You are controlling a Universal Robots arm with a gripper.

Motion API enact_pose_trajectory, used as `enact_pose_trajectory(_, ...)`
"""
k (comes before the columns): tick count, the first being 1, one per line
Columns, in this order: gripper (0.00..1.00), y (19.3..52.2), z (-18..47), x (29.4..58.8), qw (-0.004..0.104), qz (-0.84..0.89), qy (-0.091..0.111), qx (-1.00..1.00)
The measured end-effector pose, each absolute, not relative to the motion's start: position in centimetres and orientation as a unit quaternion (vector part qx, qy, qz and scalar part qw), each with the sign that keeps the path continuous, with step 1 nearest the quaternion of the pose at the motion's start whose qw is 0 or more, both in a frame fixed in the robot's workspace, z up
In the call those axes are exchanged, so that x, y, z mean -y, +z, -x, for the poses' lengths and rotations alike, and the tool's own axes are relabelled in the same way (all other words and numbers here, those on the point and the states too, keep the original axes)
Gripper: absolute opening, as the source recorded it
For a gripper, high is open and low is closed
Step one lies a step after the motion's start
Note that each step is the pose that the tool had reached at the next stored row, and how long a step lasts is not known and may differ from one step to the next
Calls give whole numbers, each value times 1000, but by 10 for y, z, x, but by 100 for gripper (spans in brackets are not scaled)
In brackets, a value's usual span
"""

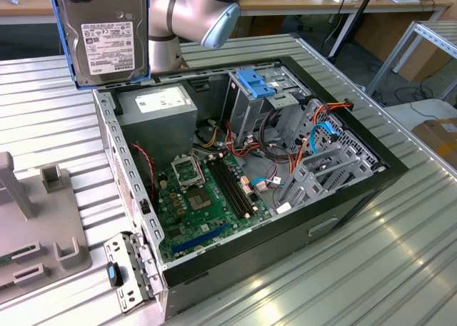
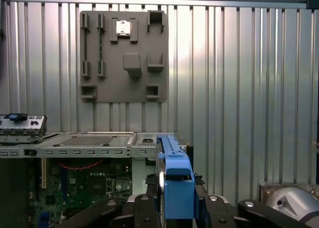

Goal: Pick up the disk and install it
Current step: 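Pick up the disk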

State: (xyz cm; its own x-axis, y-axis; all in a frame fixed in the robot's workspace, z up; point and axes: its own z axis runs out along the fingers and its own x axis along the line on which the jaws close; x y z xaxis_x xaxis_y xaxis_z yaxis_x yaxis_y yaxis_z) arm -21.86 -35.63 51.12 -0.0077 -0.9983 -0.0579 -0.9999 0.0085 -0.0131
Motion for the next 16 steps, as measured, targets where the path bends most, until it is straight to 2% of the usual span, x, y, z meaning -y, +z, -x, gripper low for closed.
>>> enact_pose_trajectory(16, 36, 511, 213, 356, 25, 704, 16, -710)
